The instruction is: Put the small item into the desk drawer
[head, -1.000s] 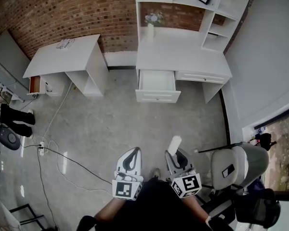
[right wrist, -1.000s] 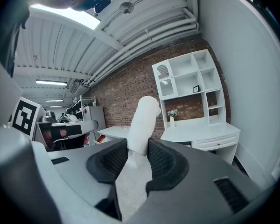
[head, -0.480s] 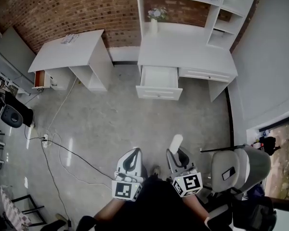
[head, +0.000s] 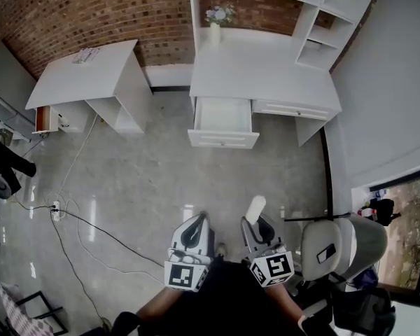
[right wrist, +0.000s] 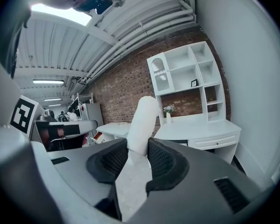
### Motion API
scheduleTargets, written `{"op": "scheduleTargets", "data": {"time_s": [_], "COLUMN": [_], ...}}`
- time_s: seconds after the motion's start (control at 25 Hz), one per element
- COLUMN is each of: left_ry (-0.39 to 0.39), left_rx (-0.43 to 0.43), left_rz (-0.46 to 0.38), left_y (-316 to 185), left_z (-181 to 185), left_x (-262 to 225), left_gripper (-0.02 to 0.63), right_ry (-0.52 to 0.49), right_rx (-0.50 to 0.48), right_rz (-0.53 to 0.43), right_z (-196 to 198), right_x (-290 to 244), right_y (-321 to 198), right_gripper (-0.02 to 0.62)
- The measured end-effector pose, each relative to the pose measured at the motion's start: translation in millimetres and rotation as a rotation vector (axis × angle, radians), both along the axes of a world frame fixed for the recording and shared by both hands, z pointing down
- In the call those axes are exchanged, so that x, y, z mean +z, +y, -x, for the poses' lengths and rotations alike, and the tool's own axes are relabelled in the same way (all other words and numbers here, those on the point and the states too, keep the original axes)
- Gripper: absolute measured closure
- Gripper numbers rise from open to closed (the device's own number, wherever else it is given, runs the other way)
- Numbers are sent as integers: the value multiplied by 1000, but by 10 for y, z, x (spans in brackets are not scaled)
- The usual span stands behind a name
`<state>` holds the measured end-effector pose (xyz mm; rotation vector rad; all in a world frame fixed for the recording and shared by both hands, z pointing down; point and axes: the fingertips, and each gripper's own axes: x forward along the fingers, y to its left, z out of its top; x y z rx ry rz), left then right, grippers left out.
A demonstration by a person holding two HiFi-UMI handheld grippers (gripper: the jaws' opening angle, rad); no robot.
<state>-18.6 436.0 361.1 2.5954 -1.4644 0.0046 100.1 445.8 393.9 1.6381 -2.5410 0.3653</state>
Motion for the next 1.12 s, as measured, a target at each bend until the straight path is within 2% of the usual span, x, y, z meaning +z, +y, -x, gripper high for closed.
{"op": "scheduleTargets", "data": {"time_s": [0.12,0.2,0.4,0.64,0.92,1.12], "left_ry": [39,35,83,79,73,73], "left_rx": [6,18,22,27,-15,-89], "left_rz": [-1,-2,-2,7,27,33], "left_y": [-380,-613,-1188,-1678,-2121,-2566], "left_z": [40,111,346,564,668,636], "left_x": [-43,-32,-122,-53,38,114], "left_gripper": [583,583,583,583,583,583], "right_ry": [18,27,37,43,24,30], "right_rx": [15,27,34,49,0,-53], "right_rz": [-5,-5,-8,0,8,7], "right_z": [39,90,361,502,609,506], "right_x": [-50,-80,-174,-146,-80,33], "right_y": [-362,-604,-1153,-1674,-2239,-2785], "right_gripper": [451,451,451,451,451,451]}}
